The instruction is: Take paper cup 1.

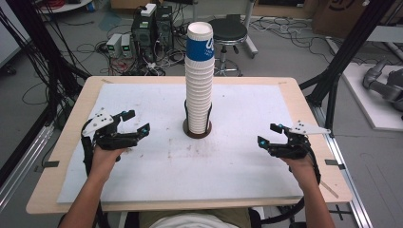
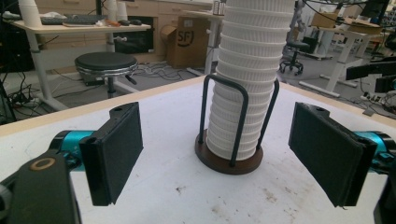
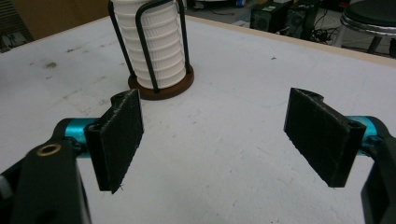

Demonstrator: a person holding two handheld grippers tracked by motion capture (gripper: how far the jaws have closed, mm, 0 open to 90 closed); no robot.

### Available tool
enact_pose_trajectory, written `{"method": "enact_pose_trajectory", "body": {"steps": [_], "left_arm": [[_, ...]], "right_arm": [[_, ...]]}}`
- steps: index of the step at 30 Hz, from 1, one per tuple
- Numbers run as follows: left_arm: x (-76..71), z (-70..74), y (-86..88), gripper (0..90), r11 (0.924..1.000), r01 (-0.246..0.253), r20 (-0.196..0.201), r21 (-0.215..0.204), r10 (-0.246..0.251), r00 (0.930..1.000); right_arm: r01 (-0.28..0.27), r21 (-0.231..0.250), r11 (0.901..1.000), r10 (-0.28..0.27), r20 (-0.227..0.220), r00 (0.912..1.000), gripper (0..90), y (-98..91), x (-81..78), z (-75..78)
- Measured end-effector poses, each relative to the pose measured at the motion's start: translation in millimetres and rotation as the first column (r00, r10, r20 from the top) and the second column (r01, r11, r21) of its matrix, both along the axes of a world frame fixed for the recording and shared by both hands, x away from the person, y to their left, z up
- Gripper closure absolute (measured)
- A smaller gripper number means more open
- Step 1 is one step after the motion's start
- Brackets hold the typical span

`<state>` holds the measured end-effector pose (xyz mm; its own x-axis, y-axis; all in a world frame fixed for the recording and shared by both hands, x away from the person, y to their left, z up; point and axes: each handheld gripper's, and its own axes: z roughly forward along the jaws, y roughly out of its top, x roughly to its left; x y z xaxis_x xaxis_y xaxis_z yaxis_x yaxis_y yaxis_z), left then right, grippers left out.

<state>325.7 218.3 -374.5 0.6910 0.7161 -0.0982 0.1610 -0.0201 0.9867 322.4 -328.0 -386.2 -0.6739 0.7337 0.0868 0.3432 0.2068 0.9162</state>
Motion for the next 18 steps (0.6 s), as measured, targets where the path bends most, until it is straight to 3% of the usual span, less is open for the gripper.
{"method": "enact_pose_trajectory", "body": {"steps": [10, 18], "left_arm": [[0.6, 1.3, -2.9, 17.5, 0.9997, 0.021, -0.002, -0.012, -0.021, 0.9998], [1.8, 7.2, -13.2, 17.5, 0.9973, 0.071, 0.012, -0.018, -0.071, 0.9974]], "right_arm": [[0.004, 0.012, 0.9999, -0.004, 0.000, 1.0000, 20.3, -1.8, 0.3, 0.3], [0.004, -0.003, 1.0000, -0.004, -0.003, 1.0000, 20.3, -0.6, -3.3, 1.5]]}}
